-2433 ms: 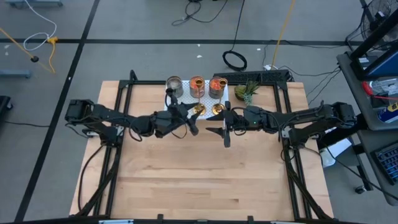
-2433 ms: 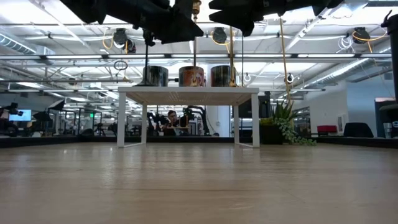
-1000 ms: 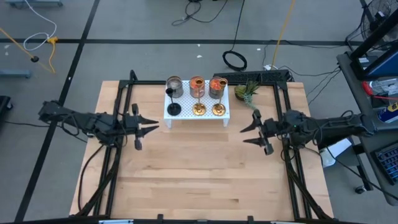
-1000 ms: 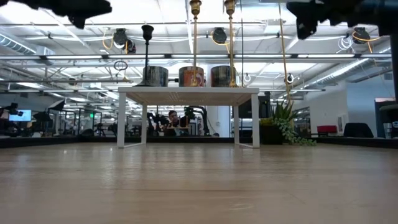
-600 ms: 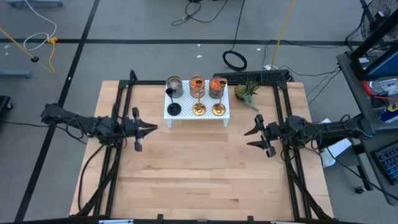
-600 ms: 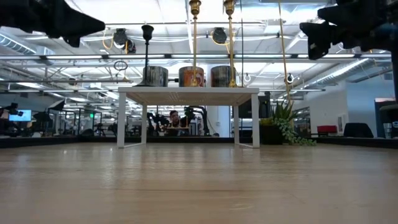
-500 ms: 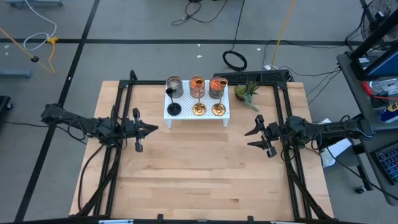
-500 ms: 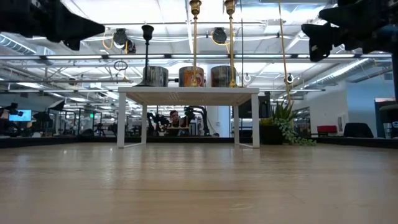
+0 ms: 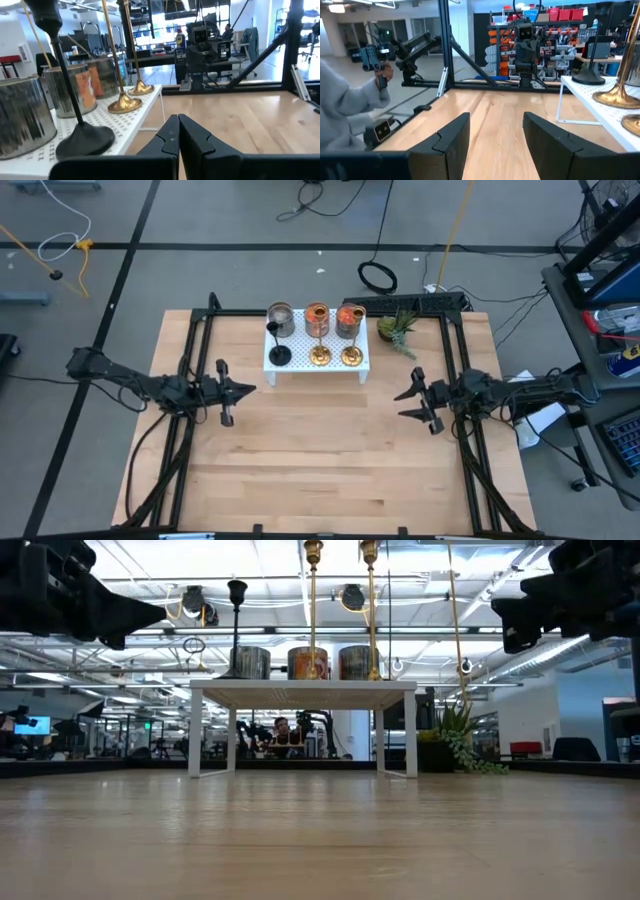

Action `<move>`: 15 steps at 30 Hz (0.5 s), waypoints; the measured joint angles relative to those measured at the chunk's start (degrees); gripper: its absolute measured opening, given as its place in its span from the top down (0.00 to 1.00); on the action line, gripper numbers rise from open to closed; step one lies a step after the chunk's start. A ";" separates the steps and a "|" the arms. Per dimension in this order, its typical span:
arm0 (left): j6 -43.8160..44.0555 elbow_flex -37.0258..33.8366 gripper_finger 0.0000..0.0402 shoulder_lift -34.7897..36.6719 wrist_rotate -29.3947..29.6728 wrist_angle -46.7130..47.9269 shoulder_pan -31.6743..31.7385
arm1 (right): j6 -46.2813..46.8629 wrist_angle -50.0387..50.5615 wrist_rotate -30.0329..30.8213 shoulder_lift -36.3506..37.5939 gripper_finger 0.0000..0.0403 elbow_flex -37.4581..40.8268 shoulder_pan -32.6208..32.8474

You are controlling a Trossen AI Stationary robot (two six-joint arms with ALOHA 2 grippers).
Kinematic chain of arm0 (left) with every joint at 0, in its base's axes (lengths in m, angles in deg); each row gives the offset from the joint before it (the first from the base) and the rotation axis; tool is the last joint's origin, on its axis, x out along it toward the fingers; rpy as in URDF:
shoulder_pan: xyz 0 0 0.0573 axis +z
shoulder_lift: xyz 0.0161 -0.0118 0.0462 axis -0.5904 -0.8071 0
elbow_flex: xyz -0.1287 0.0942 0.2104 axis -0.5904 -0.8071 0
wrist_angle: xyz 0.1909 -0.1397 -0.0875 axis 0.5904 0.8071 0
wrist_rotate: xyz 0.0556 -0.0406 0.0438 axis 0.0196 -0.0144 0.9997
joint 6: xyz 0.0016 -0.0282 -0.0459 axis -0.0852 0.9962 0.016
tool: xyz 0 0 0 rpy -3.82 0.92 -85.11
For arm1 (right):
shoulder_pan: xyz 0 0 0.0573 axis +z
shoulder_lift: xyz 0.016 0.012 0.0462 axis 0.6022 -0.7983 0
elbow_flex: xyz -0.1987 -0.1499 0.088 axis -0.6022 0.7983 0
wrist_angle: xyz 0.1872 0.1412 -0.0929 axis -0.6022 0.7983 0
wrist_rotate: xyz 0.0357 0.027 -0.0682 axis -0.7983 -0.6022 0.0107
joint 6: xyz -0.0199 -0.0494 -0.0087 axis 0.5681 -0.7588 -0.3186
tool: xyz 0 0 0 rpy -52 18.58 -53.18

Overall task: Pick & Place candle stick holders
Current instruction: Return to Home Position

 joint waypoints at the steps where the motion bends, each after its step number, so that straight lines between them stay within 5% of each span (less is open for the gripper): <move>1: 0.11 -0.13 0.99 0.02 0.00 0.02 0.00 | -0.19 -0.12 0.00 0.00 0.55 0.37 0.00; 10: 0.38 -0.36 0.99 -0.05 -0.63 0.59 0.00 | -1.37 -1.44 0.51 -0.02 0.55 2.45 0.01; 15: 1.58 -0.36 0.96 -0.12 -0.48 0.54 0.00 | -3.11 -1.46 8.95 0.15 0.59 2.54 0.02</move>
